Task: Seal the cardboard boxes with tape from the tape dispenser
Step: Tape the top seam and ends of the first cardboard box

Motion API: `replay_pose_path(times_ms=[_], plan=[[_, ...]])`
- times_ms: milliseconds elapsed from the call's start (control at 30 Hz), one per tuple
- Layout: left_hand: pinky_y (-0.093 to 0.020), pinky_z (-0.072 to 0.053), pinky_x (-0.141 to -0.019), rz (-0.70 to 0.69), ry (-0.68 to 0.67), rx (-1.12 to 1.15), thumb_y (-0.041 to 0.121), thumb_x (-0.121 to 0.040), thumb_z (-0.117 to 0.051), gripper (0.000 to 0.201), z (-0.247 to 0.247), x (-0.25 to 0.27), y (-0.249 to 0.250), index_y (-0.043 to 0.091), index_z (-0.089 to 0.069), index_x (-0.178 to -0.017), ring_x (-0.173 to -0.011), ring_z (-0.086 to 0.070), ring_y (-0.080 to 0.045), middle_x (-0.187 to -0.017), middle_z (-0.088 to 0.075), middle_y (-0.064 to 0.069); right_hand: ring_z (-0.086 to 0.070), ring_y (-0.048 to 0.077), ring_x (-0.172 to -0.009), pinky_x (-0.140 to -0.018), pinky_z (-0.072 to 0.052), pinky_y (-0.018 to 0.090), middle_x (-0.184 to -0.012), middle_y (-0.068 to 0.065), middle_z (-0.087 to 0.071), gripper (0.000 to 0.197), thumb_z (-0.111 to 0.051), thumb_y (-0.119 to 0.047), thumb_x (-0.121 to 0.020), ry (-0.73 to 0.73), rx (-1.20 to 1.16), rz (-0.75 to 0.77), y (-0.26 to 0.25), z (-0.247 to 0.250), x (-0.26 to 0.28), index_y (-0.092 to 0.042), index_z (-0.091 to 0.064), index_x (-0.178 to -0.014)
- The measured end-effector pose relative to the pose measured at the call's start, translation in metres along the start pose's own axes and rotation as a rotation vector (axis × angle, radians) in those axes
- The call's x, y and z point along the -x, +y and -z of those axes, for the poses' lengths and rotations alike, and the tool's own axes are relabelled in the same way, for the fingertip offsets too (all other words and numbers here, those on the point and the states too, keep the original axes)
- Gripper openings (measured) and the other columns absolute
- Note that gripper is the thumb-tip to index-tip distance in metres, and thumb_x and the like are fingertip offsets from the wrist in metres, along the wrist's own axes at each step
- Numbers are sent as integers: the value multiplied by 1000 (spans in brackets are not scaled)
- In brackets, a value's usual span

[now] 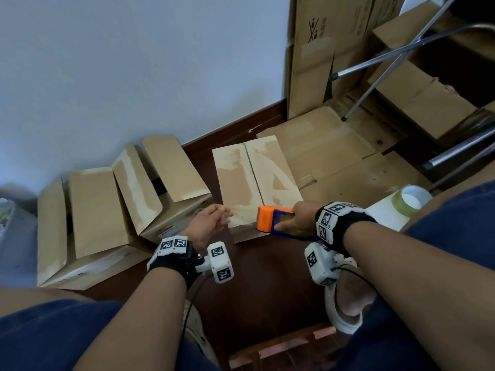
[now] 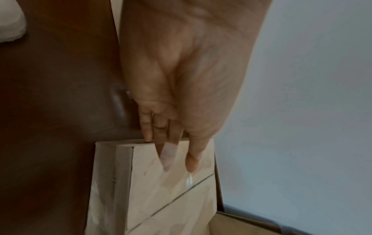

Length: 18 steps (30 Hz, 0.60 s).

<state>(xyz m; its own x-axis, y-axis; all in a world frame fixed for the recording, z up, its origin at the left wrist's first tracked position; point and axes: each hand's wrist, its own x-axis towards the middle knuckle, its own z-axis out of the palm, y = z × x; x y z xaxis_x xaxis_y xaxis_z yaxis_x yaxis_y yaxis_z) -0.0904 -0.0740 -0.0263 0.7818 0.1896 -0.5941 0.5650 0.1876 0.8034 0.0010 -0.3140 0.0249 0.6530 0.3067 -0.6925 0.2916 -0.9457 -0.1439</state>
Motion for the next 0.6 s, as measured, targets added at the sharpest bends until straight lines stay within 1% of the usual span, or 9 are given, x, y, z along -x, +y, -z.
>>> replay_pose_path(times_ms=[100, 167, 200, 267, 333, 400, 467, 500, 600], plan=[[-26, -39, -84, 22, -66, -48, 27, -101, -46, 14, -3, 5, 8, 20, -56, -95, -90, -55, -9, -111, -71, 1, -37, 15, -51, -50, -25, 26, -60, 0, -39, 58, -55, -70, -81, -6, -3, -13, -3, -5, 0, -15, -41, -66], [-22, -39, -78, 18, -72, -68, 22, -98, -52, 8, -6, 9, 12, 17, -56, -103, -91, -53, -9, -110, -72, 1, -37, 14, -52, -49, -25, 25, -61, 0, -39, 58, -55, -70, -81, -3, -17, -13, -5, -5, 2, -15, -41, -66], [-21, -40, -78, 14, -65, -83, 19, -96, -55, 12, -6, 9, 12, 15, -56, -107, -93, -54, -9, -108, -72, 1, -38, 14, -52, -49, -25, 25, -62, 0, -40, 58, -55, -70, -81, 1, -25, -16, -5, -5, 2, -15, -42, -67], [-25, -43, -85, 4, -55, -102, 15, -89, -64, 21, -8, 6, 13, 13, -59, -110, -99, -55, -11, -107, -72, 0, -38, 14, -52, -49, -25, 24, -62, 1, -40, 58, -54, -70, -81, 15, -27, -24, -4, -4, 3, -15, -42, -68], [-34, -45, -95, -19, -6, -58, 12, -84, -69, 20, -9, 2, 11, 14, -62, -103, -101, -58, -17, -109, -71, -7, -36, 14, -52, -49, -24, 25, -62, 1, -39, 59, -54, -71, -81, 32, -25, -27, -3, -5, 3, -15, -41, -68], [-33, -49, -93, -83, 92, -27, 9, -88, -65, 8, -12, -1, 6, 12, -64, -95, -94, -60, -20, -101, -72, -12, -36, 14, -51, -48, -25, 25, -61, 1, -39, 60, -54, -72, -79, 45, -23, -24, -4, -5, 2, -15, -41, -68], [-26, -51, -84, -162, 173, -45, 6, -91, -61, 7, -15, -3, 2, 11, -66, -91, -87, -63, -19, -94, -72, -14, -36, 14, -50, -48, -24, 26, -60, 1, -38, 61, -54, -73, -79, 56, -21, -16, -7, -5, 2, -15, -40, -67], [-24, -51, -82, -187, 202, -53, 7, -91, -62, 8, -16, -3, -1, 12, -68, -90, -84, -64, -18, -93, -72, -13, -35, 14, -50, -48, -24, 26, -60, 1, -38, 61, -54, -72, -79, 53, -26, -16, -8, -5, 3, -15, -39, -66], [-28, -53, -86, -184, 247, -64, 16, -86, -70, 5, -13, -3, -2, 18, -74, -89, -75, -67, -13, -89, -73, -4, -34, 14, -49, -48, -23, 26, -59, 1, -37, 63, -54, -72, -79, 48, -18, -35, -7, -5, 4, -14, -37, -64]])
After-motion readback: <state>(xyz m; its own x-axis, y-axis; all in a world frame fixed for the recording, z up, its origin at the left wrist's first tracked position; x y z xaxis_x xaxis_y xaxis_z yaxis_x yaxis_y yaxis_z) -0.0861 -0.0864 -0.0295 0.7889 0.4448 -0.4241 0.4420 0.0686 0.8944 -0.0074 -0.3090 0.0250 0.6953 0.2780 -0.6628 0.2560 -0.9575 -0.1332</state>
